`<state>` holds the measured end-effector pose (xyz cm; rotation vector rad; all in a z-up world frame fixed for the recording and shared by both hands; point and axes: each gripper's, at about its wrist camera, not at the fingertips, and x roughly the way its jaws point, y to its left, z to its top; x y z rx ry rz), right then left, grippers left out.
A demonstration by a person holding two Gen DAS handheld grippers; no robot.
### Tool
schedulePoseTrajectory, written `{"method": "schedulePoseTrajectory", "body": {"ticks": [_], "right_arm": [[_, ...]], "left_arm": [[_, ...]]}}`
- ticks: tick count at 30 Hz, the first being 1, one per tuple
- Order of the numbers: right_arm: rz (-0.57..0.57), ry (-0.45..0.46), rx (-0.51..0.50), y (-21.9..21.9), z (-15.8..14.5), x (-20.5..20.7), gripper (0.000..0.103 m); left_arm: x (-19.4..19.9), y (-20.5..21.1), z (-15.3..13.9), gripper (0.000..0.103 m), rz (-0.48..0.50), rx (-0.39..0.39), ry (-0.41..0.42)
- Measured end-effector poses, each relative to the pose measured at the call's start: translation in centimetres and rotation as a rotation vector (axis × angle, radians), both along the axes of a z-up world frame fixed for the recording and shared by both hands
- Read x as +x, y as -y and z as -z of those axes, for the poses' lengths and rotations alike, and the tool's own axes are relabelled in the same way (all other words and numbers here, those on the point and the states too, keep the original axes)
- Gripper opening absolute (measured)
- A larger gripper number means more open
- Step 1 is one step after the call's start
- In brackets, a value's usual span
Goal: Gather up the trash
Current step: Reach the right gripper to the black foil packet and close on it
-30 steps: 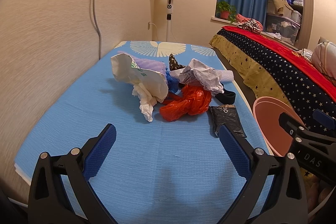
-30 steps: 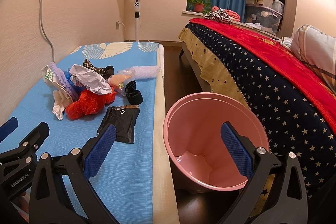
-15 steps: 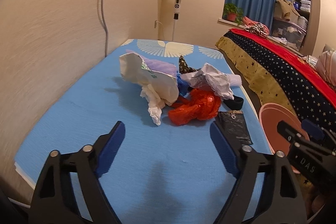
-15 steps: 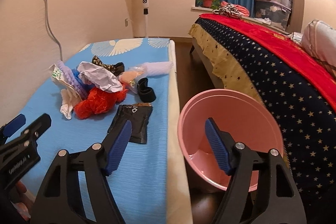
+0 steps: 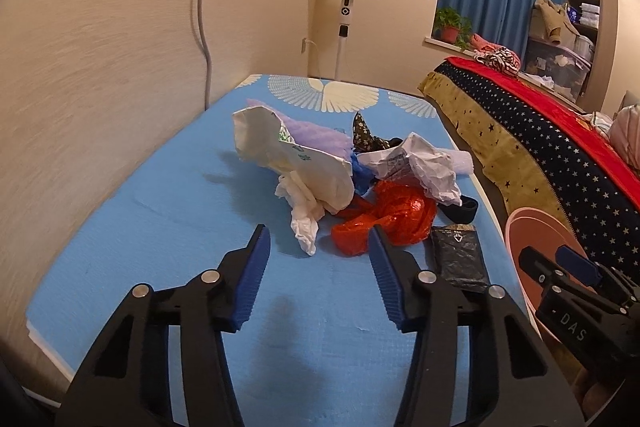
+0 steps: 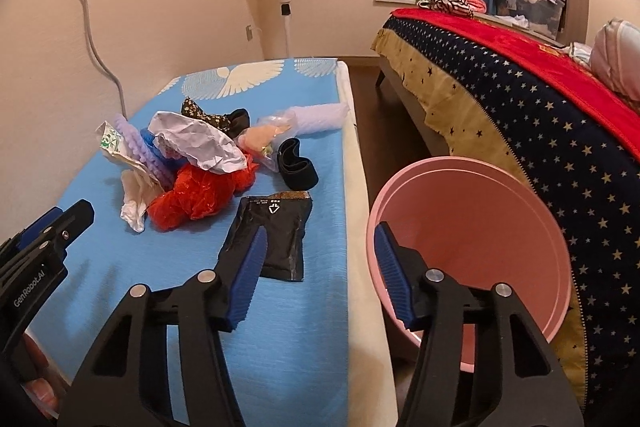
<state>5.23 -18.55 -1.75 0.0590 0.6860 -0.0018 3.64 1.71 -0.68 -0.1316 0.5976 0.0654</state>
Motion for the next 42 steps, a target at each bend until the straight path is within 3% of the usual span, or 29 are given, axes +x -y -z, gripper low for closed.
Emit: {"method": "schedulePoseTrajectory", "body": {"ticks": [19,26,34,39,42], "right_arm": [[-0.009,-0.088,0.049,-0.6,2.9,2.8,0.056],[-0.014,-0.134,0.039,-0.9,3.9,3.6,0.055],[-0.059,-0.176,0.050,-1.1,4.7,4.2,0.022],[-0.059,-0.178,0.067,-1.0,4.6,4.2,0.020],[-0.044,-0.142,0.103,-0.5,3.9,4.0,0.038]], "left_arm": [[2.4,-2.0,1.5,0.050,-0.071,-0.051,-0.053],[5.1,-2.8,2.5,0.050,-0.102,-0.068,-0.127],[7.4,-2.6,4.2,0.050,-0.088,-0.096,-0.188],[8.3,-2.7,5.0,0.033,-0.090,-0.120,-0.235],[8.5,-2.4,5.2,0.016,-0.069,-0.128,-0.242]]}}
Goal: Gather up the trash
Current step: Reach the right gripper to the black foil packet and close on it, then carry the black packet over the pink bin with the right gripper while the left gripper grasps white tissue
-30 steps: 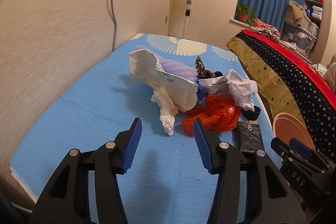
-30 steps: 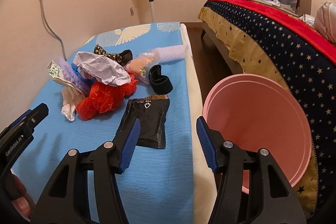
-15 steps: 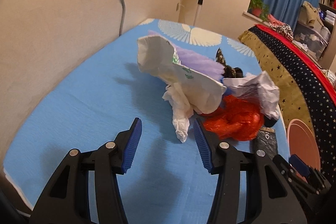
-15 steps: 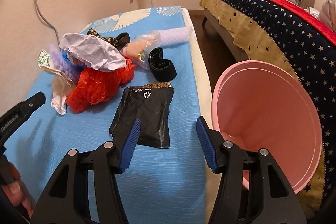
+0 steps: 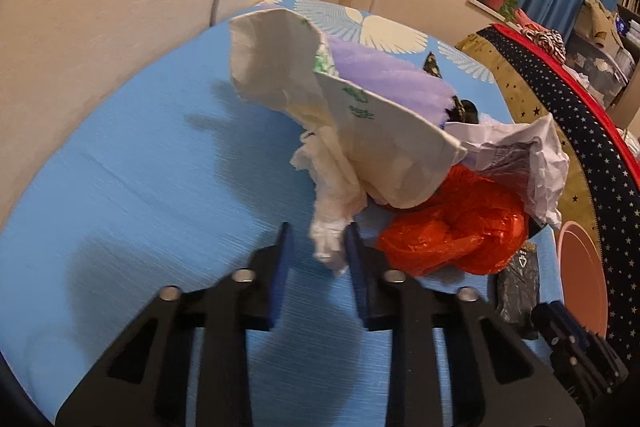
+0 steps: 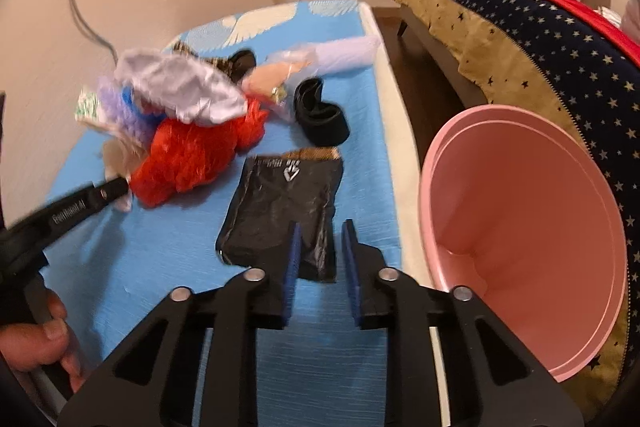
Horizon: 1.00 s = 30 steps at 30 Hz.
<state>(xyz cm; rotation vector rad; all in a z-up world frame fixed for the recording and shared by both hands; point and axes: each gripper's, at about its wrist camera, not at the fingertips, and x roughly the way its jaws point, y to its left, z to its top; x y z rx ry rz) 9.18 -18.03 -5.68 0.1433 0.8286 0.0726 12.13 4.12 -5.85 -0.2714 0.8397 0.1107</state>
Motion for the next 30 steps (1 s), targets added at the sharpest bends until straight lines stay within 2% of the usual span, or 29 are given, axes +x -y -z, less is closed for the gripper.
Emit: {"method": "schedulePoseTrajectory", "body": {"ticks": [1,2,6,10,16,18,20,23,24,26,30], "right_arm": [[0.005,0.009,0.012,0.1,-0.1,-0.1,0.046],[0.010,0.012,0.017,0.2,-0.2,-0.1,0.050],[0.013,-0.012,0.031,0.3,0.2,0.4,0.054],[-0.004,-0.025,0.033,-0.2,0.2,0.8,0.069],[-0.005,-0.063,-0.031,-1.4,0.6,1.2,0.071],[-0.008,-0.073,-0.048,-1.7,0.7,1.3,0.066],[-0.024,-0.075,-0.063,-2.1,0.9,1.2,0.043],[-0.057,-0.060,-0.087,-2.7,0.9,0.9,0.022],[-0.061,-0.057,-0.086,-2.7,0.8,0.8,0.021],[-0.067,-0.037,-0.073,-2.6,0.3,0.5,0.008],[-0.081,0.037,-0.062,-2.5,-1.6,-0.5,0.004]], "left_arm": [[0.0,0.2,-0.1,0.011,0.009,0.002,0.001],[-0.1,0.2,-0.2,0.009,0.012,0.009,0.005],[-1.1,-0.2,-0.6,0.008,-0.013,0.017,0.006],[-2.2,-0.9,-0.7,0.008,-0.040,0.020,0.000],[-3.1,-1.3,-1.0,0.008,-0.027,0.026,0.004],[-3.3,-1.4,-1.1,0.008,-0.020,0.021,0.007],[-3.5,-1.3,-1.4,0.008,-0.006,0.018,0.014],[-3.7,-0.9,-1.8,0.008,0.020,0.020,0.026],[-3.8,-0.7,-1.9,0.008,0.026,0.021,0.029],[-4.2,-0.4,-2.2,0.007,0.046,0.021,0.038],[-5.3,0.0,-3.2,0.007,0.085,0.030,0.070]]}}
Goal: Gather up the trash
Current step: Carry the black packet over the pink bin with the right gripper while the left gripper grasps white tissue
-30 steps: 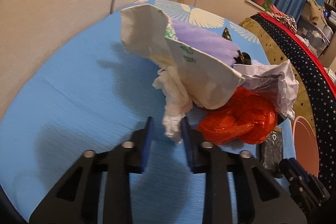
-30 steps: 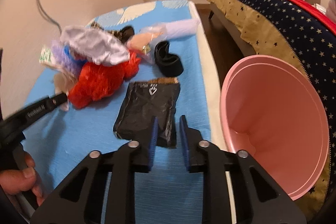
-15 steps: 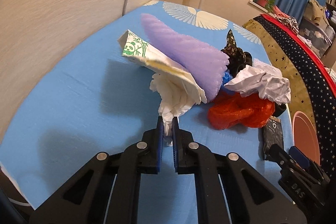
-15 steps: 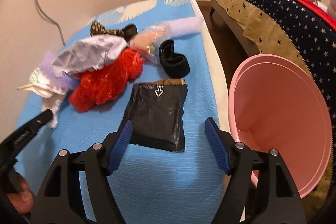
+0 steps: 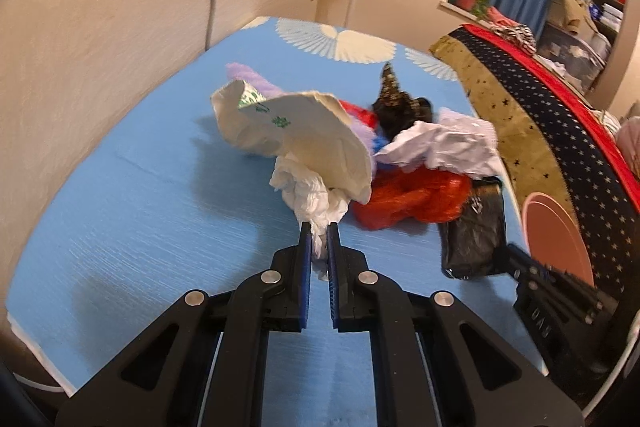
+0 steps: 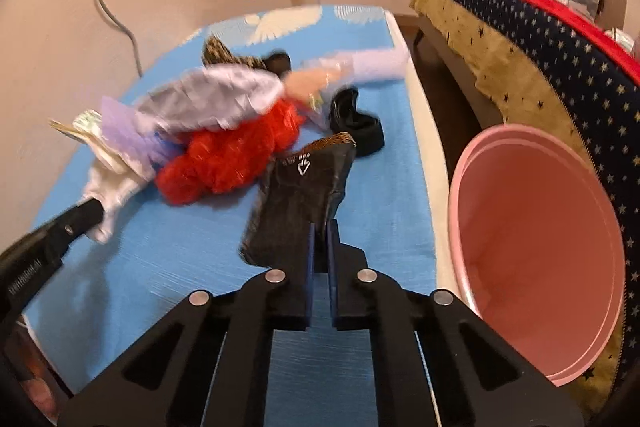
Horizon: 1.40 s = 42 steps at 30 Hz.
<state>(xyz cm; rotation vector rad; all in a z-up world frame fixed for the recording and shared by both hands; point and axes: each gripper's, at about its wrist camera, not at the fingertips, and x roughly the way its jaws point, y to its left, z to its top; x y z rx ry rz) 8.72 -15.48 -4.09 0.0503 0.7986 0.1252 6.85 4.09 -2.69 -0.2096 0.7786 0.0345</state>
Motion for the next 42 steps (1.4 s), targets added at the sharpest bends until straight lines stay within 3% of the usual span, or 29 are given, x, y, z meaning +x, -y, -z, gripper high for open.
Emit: {"method": "schedulePoseTrajectory", "body": {"ticks": [10,24,42], "right_arm": [[0.001,0.110,0.012,1.0,-3.9,-3.3,0.003],[0.095,0.198,0.025,5.4,-7.9,-7.8,0.003],[0.276,0.253,0.029,11.4,-9.6,-9.1,0.003]], "left_arm": [[-3.2,0.7,-3.3,0.006,0.058,0.019,0.111],[-6.9,2.9,-6.6,0.006,0.130,0.010,0.208],[-6.2,7.5,-7.4,0.006,0.229,-0.010,0.271]]}}
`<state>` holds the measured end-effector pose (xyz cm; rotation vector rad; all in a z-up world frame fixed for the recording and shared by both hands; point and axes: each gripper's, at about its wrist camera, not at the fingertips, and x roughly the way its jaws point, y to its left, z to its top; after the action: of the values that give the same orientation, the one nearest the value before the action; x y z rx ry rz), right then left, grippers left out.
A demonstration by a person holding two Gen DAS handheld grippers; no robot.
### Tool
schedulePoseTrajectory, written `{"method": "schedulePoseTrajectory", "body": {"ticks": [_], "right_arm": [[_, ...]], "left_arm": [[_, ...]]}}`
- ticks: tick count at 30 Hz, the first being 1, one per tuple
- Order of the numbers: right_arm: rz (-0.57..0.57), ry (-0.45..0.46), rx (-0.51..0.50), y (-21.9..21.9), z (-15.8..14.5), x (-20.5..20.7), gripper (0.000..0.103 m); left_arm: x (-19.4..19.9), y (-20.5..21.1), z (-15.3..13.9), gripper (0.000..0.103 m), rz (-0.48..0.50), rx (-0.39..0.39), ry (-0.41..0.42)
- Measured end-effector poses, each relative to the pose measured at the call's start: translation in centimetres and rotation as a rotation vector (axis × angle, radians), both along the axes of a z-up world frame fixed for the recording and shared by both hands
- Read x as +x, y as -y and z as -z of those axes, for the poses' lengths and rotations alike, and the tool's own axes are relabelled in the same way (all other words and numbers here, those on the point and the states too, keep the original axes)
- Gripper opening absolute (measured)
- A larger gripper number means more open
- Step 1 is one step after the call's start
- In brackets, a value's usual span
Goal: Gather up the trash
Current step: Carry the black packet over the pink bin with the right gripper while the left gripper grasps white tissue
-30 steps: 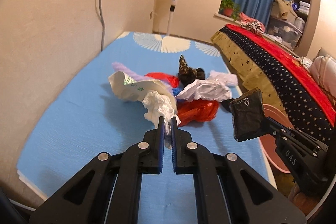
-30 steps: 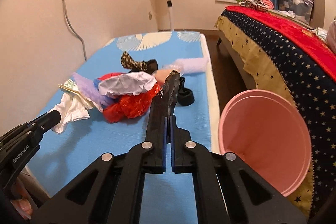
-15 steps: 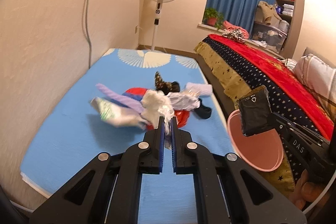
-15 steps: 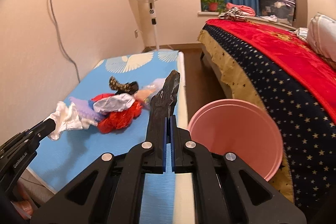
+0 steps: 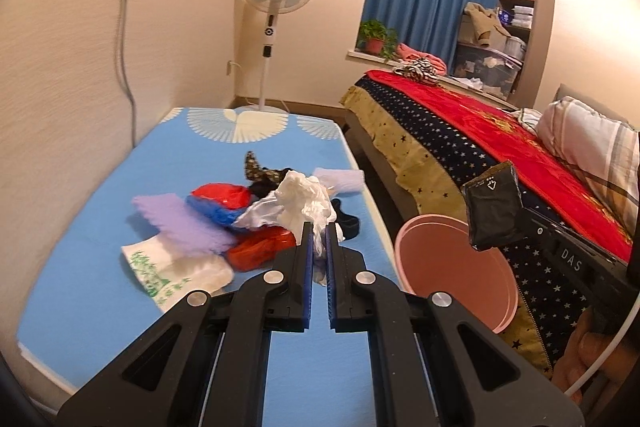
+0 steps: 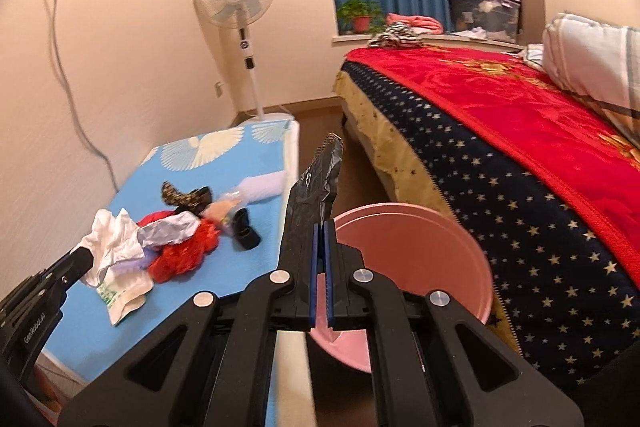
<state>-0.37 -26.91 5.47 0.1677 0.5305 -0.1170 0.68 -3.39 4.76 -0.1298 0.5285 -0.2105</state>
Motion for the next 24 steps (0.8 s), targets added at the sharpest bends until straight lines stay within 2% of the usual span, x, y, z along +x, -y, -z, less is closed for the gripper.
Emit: {"method": "schedulePoseTrajectory", "body": {"ticks": [15,24], "right_arm": [[0.172,-0.009,-0.028,4.9,0.5,0.5,0.003],[0.229,-0.019,-0.040,6.5,1.0,0.6,0.003]], "left_arm": [[2.3,5.5,0.5,0.006,0.130,0.003,0.039],[3.8,8.2,1.5,0.006,0.209,-0.017,0.021]]}}
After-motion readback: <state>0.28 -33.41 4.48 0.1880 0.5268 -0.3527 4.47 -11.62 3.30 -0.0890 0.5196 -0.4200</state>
